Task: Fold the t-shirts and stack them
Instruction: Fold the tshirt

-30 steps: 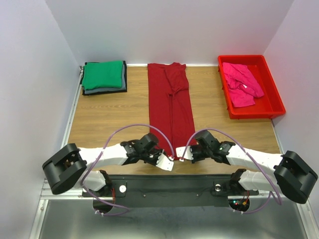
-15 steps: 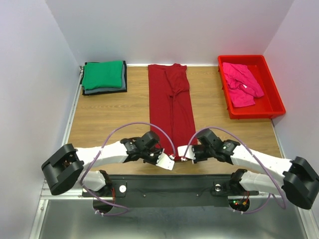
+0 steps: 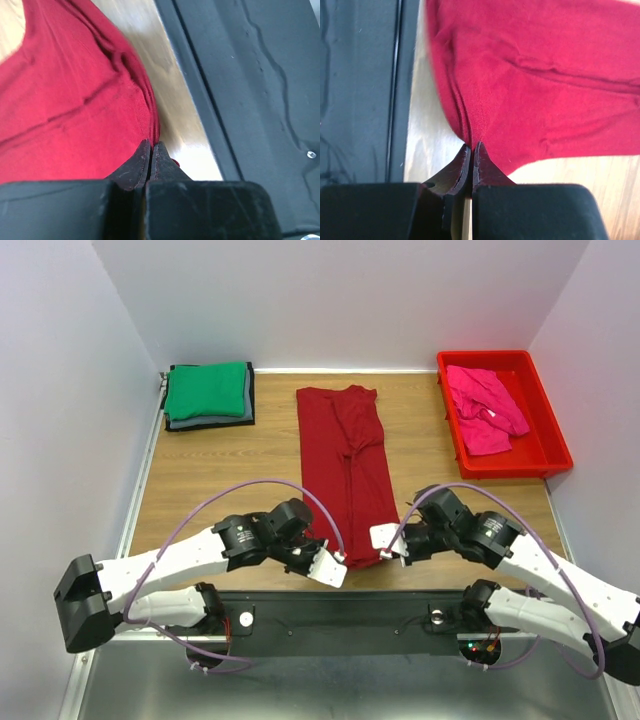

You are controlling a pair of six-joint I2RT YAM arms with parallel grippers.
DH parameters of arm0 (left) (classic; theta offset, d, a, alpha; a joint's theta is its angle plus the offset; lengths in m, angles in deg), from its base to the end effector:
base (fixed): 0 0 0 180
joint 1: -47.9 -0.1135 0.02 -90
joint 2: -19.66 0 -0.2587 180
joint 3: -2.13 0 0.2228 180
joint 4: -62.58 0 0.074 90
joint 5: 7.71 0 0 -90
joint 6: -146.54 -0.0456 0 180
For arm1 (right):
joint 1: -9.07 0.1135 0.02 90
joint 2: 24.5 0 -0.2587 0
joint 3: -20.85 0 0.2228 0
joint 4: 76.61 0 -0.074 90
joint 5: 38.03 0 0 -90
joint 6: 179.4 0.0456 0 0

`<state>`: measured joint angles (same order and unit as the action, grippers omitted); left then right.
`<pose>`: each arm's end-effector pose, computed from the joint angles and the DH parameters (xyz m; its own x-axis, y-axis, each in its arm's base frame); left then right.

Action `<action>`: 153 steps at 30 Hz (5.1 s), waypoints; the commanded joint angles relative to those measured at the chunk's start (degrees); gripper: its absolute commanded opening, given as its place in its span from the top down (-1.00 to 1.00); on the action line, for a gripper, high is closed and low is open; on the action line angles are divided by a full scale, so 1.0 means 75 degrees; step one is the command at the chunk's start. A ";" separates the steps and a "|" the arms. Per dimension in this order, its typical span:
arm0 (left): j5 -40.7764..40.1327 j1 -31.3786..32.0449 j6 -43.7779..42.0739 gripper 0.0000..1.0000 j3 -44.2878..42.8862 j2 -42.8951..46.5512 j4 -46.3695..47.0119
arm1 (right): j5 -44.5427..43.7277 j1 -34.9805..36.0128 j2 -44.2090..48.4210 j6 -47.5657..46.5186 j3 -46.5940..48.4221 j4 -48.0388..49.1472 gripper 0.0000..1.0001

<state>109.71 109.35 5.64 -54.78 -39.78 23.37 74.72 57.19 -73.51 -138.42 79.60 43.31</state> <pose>0.0755 -0.1826 0.2502 0.5319 0.4638 -0.7085 0.8422 -0.3766 0.3857 0.0830 0.1190 0.2571 0.3057 -0.7019 -0.6433 -0.9463 -0.1495 -0.2866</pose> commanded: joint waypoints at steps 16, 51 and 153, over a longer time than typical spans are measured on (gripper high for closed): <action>0.0422 -0.2438 -0.1498 1.00 -0.1080 -0.1390 0.0203 | -0.0854 -0.1398 -0.1538 -0.0940 0.0435 0.1497 0.99; 0.0821 -0.4865 -0.4663 0.98 -0.4490 -0.6172 0.1271 | 0.0648 -0.3920 -0.7480 -0.3262 0.4573 0.2425 0.99; 0.0491 -0.0811 0.0187 1.00 -0.0423 0.0260 -0.0544 | 0.0424 -0.1050 -0.1072 0.0089 0.1373 -0.1499 0.99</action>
<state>110.23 101.94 2.30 -58.11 -40.72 22.98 74.76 47.22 -85.73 -141.30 86.77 39.85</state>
